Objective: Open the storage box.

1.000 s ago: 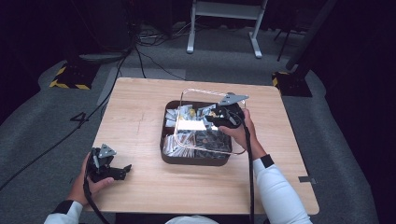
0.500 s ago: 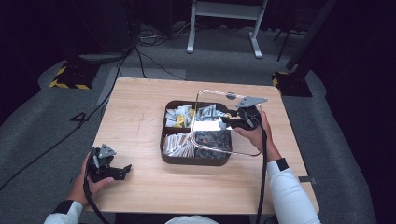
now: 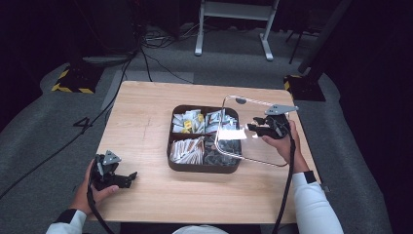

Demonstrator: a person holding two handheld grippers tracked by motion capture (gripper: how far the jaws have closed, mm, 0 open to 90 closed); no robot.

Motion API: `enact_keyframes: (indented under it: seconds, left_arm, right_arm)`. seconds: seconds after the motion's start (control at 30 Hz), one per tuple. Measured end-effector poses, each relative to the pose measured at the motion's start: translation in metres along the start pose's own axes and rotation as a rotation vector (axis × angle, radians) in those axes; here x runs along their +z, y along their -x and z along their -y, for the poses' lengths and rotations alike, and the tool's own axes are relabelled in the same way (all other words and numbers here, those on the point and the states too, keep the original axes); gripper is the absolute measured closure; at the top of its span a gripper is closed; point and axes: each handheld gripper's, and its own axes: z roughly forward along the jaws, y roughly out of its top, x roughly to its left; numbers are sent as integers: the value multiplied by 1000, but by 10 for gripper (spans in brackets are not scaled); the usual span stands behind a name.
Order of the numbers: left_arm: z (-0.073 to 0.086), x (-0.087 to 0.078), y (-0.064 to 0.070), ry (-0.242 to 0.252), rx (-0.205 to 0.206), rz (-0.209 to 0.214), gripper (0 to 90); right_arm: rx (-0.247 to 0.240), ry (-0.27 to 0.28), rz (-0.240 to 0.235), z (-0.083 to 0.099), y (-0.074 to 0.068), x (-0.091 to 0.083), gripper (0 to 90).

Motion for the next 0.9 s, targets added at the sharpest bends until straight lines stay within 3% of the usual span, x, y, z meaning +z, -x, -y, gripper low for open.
enact_keyframes:
  seconds: [0.9]
  left_arm:
    - [0,0,0,0,0,0,2]
  right_arm:
    - [72,-30,44,48,34,-28,594]
